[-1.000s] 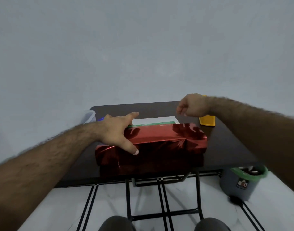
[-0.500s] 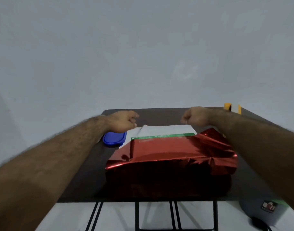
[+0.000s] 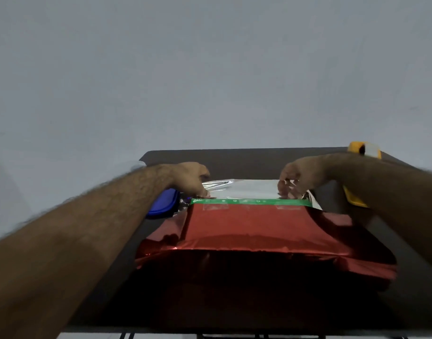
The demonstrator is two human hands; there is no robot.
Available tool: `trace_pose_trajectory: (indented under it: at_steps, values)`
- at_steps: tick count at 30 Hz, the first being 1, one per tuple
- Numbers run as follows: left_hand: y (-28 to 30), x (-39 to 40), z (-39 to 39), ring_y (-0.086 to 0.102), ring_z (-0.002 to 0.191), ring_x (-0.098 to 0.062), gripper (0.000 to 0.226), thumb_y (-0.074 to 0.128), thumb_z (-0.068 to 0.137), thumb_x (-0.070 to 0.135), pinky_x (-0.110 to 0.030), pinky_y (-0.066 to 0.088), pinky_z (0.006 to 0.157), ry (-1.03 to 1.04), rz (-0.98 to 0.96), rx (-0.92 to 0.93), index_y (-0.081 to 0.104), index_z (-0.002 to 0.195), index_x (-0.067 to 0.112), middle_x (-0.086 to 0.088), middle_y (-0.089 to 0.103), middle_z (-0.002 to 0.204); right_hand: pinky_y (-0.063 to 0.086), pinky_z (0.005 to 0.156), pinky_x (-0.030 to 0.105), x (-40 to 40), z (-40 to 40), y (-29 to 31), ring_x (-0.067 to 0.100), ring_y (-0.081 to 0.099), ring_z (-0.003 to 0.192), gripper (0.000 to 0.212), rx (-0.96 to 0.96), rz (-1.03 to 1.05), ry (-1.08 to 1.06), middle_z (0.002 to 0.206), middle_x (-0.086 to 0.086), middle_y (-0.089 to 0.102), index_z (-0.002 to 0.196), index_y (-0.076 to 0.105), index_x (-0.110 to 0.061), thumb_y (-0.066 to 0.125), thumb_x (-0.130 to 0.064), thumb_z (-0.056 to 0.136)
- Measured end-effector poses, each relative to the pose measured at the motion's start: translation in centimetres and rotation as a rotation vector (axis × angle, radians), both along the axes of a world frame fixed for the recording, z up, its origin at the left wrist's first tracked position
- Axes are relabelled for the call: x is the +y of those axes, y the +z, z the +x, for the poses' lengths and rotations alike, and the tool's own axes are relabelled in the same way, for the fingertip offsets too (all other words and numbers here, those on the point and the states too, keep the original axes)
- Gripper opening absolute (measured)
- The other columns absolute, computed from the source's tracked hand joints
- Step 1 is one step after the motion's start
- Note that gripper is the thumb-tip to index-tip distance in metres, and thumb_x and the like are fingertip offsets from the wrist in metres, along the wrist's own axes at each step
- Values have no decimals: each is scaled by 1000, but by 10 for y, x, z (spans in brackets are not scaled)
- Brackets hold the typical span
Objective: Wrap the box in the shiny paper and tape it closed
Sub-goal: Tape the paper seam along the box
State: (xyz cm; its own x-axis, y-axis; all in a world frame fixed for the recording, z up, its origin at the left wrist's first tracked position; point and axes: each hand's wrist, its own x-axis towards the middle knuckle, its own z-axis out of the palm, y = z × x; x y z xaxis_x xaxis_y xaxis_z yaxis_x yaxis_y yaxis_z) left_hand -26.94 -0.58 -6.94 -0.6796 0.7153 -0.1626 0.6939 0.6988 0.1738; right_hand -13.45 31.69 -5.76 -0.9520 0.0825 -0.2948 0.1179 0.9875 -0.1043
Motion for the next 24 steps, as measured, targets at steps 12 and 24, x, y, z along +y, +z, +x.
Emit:
trace_pose_trajectory:
  at_steps: [12,24]
  values:
    - [10,-10,14,70,75,-17,22,90,79,9,-30,53,63,203,426,-62,69,79,13,1,76,77,38,48,21,-14,17,3,14,54,60,30,216,-123,-219,62,-2,59,68,63,-13,93,-9,68]
    - [34,-72,99,57,55,-2,14,89,84,9,-21,48,62,57,862,136,80,83,20,9,64,56,48,62,27,-25,122,67,12,61,56,25,646,-512,-68,61,-3,68,77,70,-10,94,-2,74]
